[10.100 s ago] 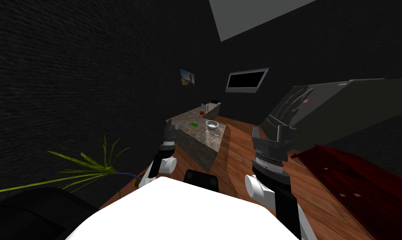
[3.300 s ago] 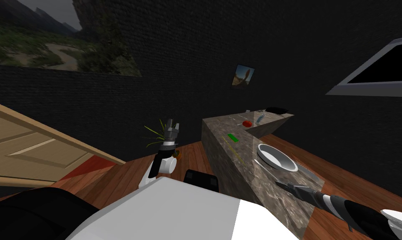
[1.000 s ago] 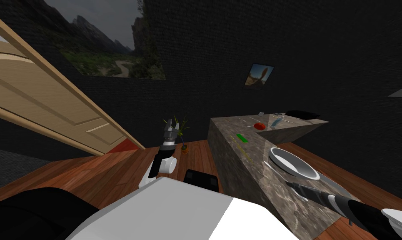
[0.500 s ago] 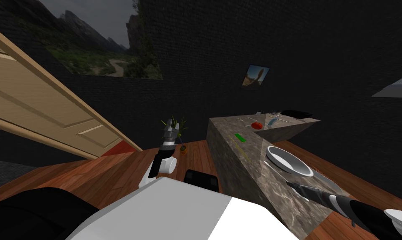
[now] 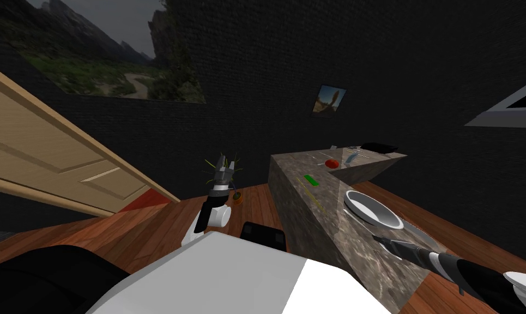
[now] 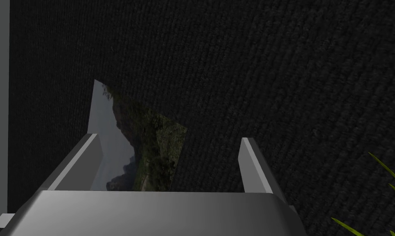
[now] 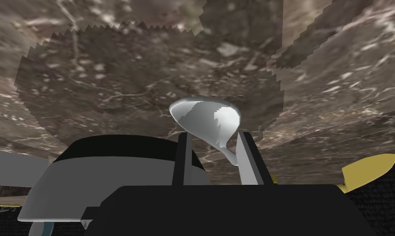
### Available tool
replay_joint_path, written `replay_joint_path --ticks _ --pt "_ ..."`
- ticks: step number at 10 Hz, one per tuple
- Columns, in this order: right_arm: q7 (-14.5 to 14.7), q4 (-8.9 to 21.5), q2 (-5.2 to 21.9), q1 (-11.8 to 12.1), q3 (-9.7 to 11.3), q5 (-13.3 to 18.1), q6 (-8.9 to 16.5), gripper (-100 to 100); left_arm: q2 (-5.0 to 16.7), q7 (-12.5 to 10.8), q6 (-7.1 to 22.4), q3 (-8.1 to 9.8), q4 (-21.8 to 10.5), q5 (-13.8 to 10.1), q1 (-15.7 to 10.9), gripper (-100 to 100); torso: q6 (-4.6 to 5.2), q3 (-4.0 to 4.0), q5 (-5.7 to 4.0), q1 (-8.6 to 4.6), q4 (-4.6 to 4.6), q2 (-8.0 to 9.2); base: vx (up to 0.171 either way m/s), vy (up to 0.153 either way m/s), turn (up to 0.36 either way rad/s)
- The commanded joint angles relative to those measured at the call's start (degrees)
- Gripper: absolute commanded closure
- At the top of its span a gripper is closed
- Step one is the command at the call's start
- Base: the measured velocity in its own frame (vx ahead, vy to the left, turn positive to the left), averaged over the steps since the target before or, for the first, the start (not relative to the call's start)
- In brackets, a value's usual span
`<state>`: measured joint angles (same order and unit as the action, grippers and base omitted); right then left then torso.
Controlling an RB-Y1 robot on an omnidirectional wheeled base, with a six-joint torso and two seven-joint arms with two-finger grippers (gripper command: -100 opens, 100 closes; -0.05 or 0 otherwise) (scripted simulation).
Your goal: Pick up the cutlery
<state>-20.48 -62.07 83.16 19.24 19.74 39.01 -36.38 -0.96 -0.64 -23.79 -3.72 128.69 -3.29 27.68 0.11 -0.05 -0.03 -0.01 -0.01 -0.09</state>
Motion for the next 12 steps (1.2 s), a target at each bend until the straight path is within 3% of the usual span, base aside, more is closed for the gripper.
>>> replay_joint_path --ticks 1,2,5,8,9,12 --pt "1.56 -2.86 2.18 1.82 1.19 -2.86 2.31 100 0.00 0.00 0.00 0.00 0.00 0.00 0.00 0 0.00 0.00 0.00 0.00 0.00 0.00 0.047 -0.015 -0.090" --pt "1.56 -3.92 2.18 1.82 1.19 -3.87 2.31 100 0.00 0.00 0.00 0.00 0.00 0.00 0.00 0 0.05 0.00 0.02 0.00 0.00 0.00 0.036 -0.015 -0.061" --pt "4.62 -9.26 5.79 4.74 3.17 -9.14 5.74 100 0.00 0.00 0.00 0.00 0.00 0.00 0.00 0 0.01 0.02 -0.02 -0.01 0.01 0.04 0.038 -0.018 -0.075" --pt "6.15 -12.21 7.59 6.20 4.16 -13.06 7.45 100 0.00 0.00 0.00 0.00 0.00 0.00 0.00 0 0.06 0.00 -0.01 -0.01 -0.01 0.01 0.040 -0.014 -0.064" --pt "7.68 -14.70 9.40 7.65 5.15 -15.03 9.17 100 0.00 0.00 0.00 0.00 0.00 0.00 0.00 0 0.01 0.01 -0.02 -0.01 0.00 0.02 0.046 -0.017 -0.091" --pt "9.21 -17.74 11.21 9.11 6.14 -19.19 10.88 100 0.00 0.00 0.00 0.00 0.00 0.00 0.00 0 0.07 0.01 -0.01 -0.04 0.00 0.01 0.041 -0.017 -0.066"
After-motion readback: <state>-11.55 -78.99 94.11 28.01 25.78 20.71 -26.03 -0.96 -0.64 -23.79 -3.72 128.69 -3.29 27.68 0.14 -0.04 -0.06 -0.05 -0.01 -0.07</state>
